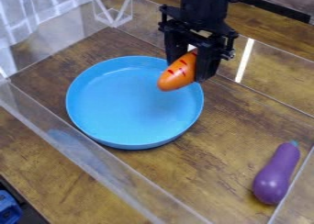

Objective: Move the carrot to the right side

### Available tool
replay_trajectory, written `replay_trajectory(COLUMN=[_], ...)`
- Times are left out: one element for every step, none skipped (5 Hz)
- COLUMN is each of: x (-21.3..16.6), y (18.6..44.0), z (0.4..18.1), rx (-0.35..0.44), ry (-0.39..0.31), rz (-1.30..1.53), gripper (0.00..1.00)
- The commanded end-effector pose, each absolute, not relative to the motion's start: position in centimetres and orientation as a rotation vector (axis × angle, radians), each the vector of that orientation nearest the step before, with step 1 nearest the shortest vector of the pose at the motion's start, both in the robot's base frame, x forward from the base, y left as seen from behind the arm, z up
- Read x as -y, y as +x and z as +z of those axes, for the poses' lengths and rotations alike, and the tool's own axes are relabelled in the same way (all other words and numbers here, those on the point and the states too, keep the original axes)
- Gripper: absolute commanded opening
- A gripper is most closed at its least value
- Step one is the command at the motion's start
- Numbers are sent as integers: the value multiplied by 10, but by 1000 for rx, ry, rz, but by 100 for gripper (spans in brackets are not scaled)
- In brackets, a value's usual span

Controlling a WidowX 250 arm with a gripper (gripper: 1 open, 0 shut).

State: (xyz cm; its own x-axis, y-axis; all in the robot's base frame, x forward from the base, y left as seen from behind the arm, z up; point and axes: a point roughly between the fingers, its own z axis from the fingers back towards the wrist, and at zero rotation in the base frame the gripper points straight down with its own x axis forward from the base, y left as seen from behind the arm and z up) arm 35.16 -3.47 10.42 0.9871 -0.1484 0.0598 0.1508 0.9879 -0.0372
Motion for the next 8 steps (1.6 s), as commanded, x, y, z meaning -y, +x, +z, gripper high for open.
replay_trajectory(x=[48,60,76,90,99,107,113,120], y=[360,363,365,366,366,366,369,374], z=[130,130,129,125,121,116,108,93], rx=[132,129,123,119,114,105,94,82], ry=[-43,-46,-55,-65,-76,-87,-91,-89], rz=[-173,-182,-197,-206,-203,-201,-201,-201], gripper=[0,0,0,0,0,0,0,0])
